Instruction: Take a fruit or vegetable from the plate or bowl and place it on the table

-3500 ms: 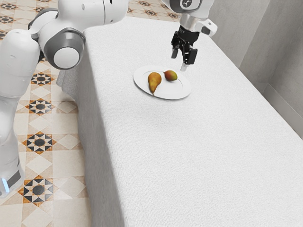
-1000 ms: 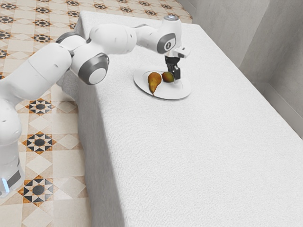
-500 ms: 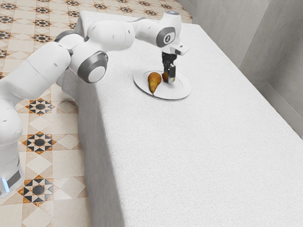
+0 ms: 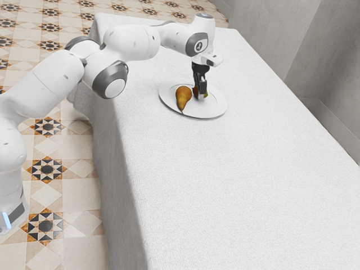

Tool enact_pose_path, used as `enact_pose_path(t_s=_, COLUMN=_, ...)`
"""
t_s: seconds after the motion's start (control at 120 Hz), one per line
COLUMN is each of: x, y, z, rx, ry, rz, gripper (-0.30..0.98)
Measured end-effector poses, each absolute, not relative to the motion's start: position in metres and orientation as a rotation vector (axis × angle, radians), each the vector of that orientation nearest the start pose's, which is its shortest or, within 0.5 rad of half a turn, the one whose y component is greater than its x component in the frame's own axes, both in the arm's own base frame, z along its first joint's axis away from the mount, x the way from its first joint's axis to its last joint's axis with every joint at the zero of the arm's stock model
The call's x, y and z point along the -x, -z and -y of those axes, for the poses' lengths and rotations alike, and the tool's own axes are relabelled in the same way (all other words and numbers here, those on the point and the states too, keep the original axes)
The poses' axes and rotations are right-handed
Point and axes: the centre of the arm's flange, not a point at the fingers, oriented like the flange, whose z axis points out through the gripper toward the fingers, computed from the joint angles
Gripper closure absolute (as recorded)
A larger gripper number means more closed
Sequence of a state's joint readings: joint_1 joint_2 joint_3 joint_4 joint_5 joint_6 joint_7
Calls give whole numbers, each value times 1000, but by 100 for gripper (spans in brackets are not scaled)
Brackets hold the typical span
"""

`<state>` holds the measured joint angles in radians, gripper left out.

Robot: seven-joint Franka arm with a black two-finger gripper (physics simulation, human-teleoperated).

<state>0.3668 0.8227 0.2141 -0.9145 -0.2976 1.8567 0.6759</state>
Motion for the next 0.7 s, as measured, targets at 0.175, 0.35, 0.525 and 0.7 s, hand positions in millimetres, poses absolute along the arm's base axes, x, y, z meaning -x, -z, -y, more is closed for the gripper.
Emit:
enact_pose_path(t_s=0.175, x=-697, y=-419, z=-352, rx=3146, ry=298, rz=-188, gripper=38)
enact_pose_path(t_s=0.35, x=-700, y=-436, z=-352, rx=3116, ry=342, rz=-208, gripper=36)
enact_pose_path(t_s=0.525, x=-706, y=-454, z=-350, rx=3074, ry=424, rz=-226, gripper=37)
enact_pose_path(t_s=0.7, x=-721, y=-465, z=-336, rx=3024, ry=556, rz=-257, gripper=37)
